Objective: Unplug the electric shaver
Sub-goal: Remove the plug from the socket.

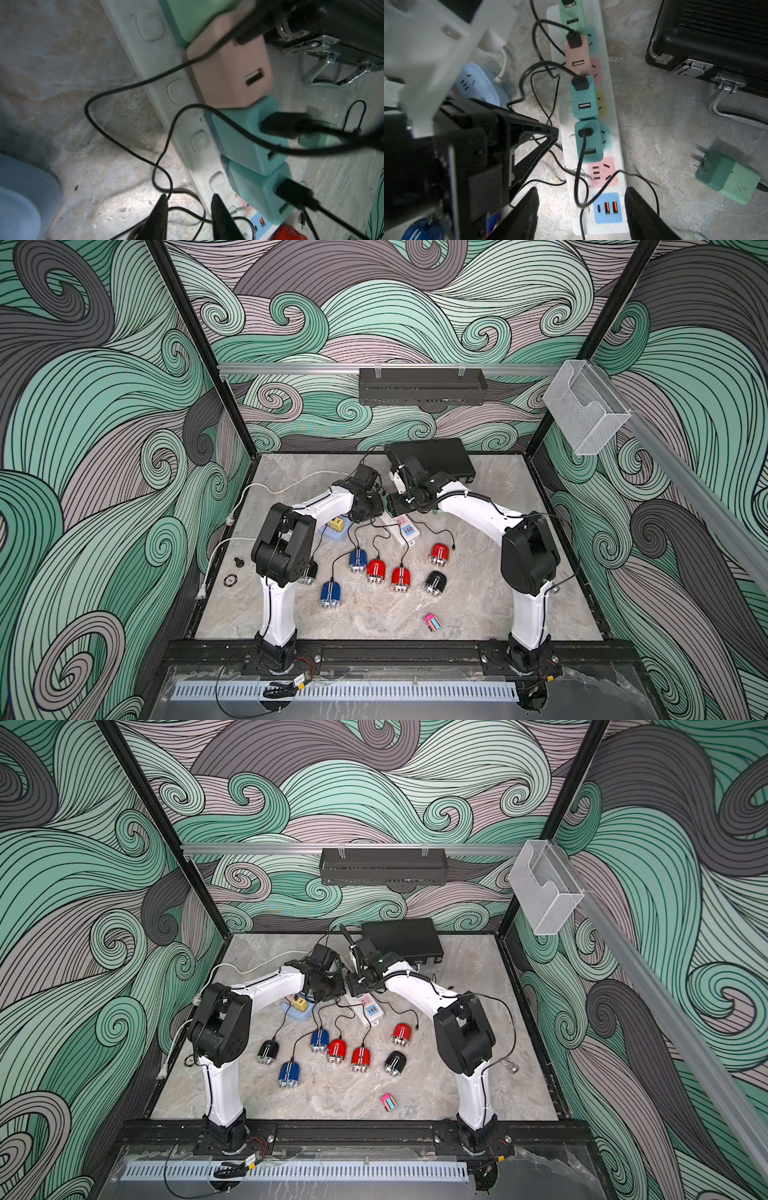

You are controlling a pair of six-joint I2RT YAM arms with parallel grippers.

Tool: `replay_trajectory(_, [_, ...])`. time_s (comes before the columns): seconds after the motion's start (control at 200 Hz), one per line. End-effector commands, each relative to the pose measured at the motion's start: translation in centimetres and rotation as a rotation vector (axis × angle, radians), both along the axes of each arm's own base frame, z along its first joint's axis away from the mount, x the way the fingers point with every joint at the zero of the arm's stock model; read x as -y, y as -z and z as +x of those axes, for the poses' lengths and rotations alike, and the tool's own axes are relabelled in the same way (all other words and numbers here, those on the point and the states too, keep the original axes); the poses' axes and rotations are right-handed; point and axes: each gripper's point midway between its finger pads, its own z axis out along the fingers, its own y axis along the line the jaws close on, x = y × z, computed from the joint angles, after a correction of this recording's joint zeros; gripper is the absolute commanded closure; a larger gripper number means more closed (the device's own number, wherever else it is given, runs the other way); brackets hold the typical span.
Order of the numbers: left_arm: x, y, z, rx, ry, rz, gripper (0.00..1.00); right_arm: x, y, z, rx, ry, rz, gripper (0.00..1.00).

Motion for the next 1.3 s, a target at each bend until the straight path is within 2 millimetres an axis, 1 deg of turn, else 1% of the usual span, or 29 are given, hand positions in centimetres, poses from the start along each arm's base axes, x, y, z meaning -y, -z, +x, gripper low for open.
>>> replay_trajectory(0.0, [0.0, 1.2, 0.1, -0.031, -0.007, -0.024, 0.65, 0.3, 0.7, 0.6, -0.002, -0.013, -0.047, 0.34])
replay_trajectory(0.17, [0.0, 1.7, 0.4, -0.041, -0.009, -0.048, 0.65, 0.2, 1.7, 1.2, -0.002, -0.022, -0.078, 0.35])
replay_trajectory(0.31, [-0.1, 1.8, 0.7, -0.038, -0.015, -0.057, 0.65, 0.2, 2.5, 1.5, -0.01, -0.026, -0.103, 0.39])
replay_trajectory(0.43, [-0.1, 2.2, 0.9, -0.047, -0.02, -0.064, 0.65, 0.2, 3.0, 1.6, -0.014, -0.034, -0.116, 0.42])
replay_trajectory(0.59, [-0.5, 2.9, 1.1, -0.056, -0.028, -0.054, 0.65, 0.1, 3.6, 1.9, -0.021, -0.035, -0.129, 0.44])
replay_trajectory(0.715, [-0.3, 3.4, 1.1, -0.064, -0.024, -0.061, 0.66, -0.1, 3.8, 2.1, -0.022, -0.04, -0.131, 0.44])
replay_trajectory(0.811, [-0.2, 3.3, 1.2, -0.06, -0.022, -0.068, 0.67, -0.2, 4.0, 2.2, -0.022, -0.047, -0.134, 0.45])
replay_trajectory(1.006, [-0.5, 3.8, 0.8, -0.077, -0.031, -0.059, 0.67, -0.7, 4.5, 2.4, -0.036, -0.062, -0.129, 0.46])
replay_trajectory(1.091, [-0.6, 4.0, 0.5, -0.084, -0.036, -0.056, 0.67, -1.1, 4.6, 2.5, -0.038, -0.072, -0.128, 0.49])
replay_trajectory(1.296, [-1.1, 4.3, 0.0, -0.089, -0.043, -0.047, 0.67, -1.1, 5.3, 2.7, -0.039, -0.1, -0.148, 0.54])
